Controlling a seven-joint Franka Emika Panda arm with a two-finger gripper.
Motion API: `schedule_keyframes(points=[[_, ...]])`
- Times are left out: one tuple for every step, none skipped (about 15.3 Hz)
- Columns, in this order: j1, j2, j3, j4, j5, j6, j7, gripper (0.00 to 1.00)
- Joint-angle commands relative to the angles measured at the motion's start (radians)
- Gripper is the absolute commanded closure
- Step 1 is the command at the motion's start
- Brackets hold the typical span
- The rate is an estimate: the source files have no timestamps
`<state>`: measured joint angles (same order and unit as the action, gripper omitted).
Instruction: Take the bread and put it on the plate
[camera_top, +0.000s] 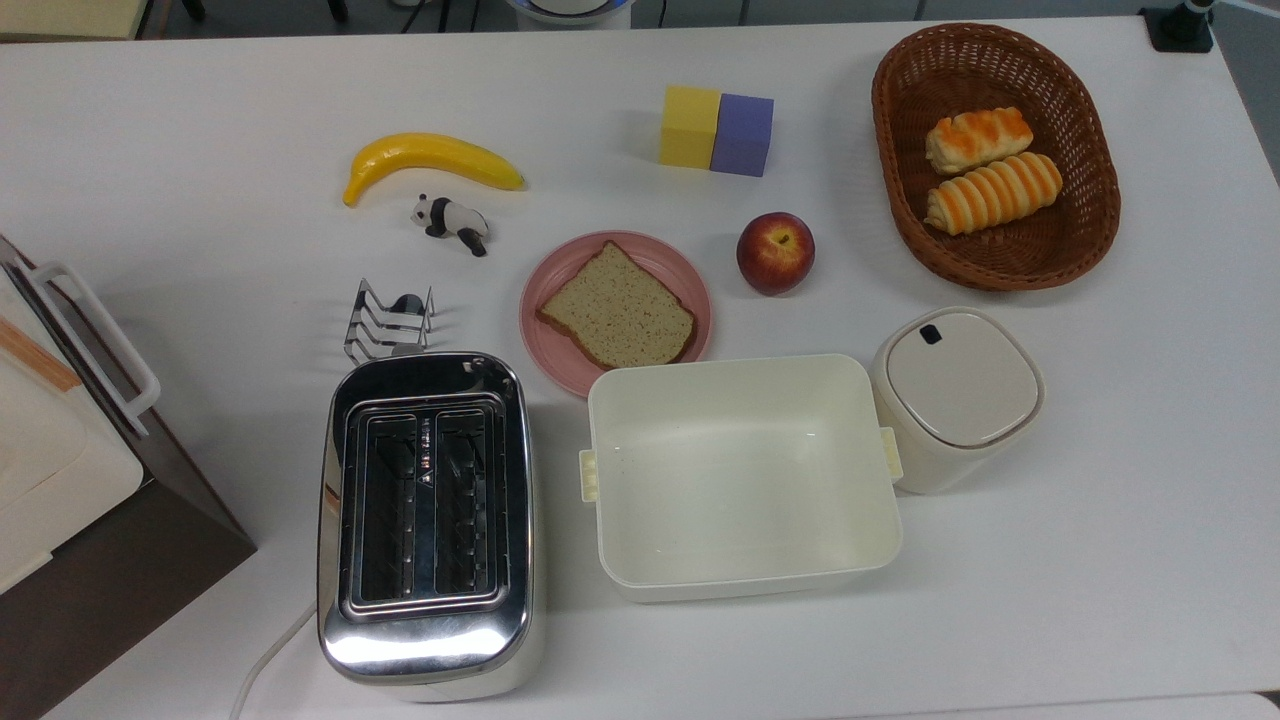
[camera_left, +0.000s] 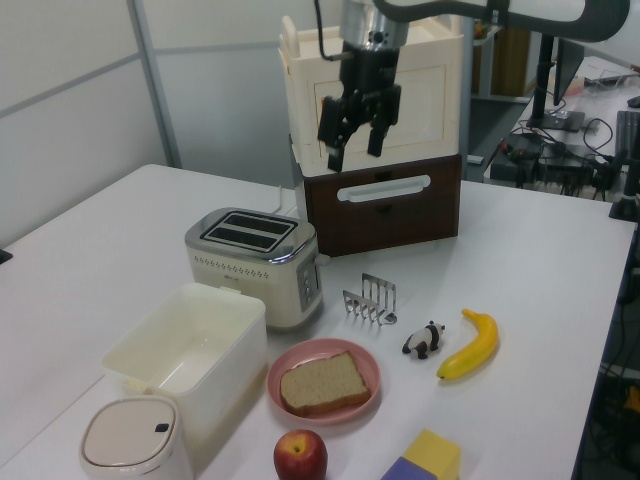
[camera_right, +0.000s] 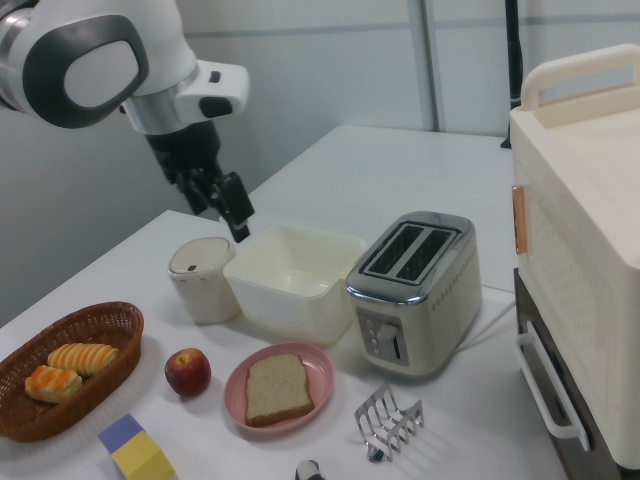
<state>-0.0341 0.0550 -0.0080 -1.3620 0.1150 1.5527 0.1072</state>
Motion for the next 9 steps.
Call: schedule_keyframes(points=[[0.008,-0.023,0.051,-0.055,0.003,-0.005,0.026,0.00],[0.008,-0.020,0.059,-0.057,0.005,-0.005,0.026,0.00],[0.008,-0.020,0.060,-0.057,0.005,-0.006,0.026,0.00],[0.008,-0.021,0.059,-0.058,0.005,-0.011,0.025,0.00],[0.008,-0.020,0.060,-0.062,0.003,-0.010,0.025,0.00],[0.008,-0.020,0.060,-0.062,0.003,-0.008,0.026,0.00],[0.008,-0.018,0.059,-0.062,0.003,-0.009,0.026,0.00],[0.008,-0.020,0.059,-0.063,0.003,-0.010,0.026,0.00],[0.008,-0.020,0.059,-0.063,0.003,-0.010,0.026,0.00]])
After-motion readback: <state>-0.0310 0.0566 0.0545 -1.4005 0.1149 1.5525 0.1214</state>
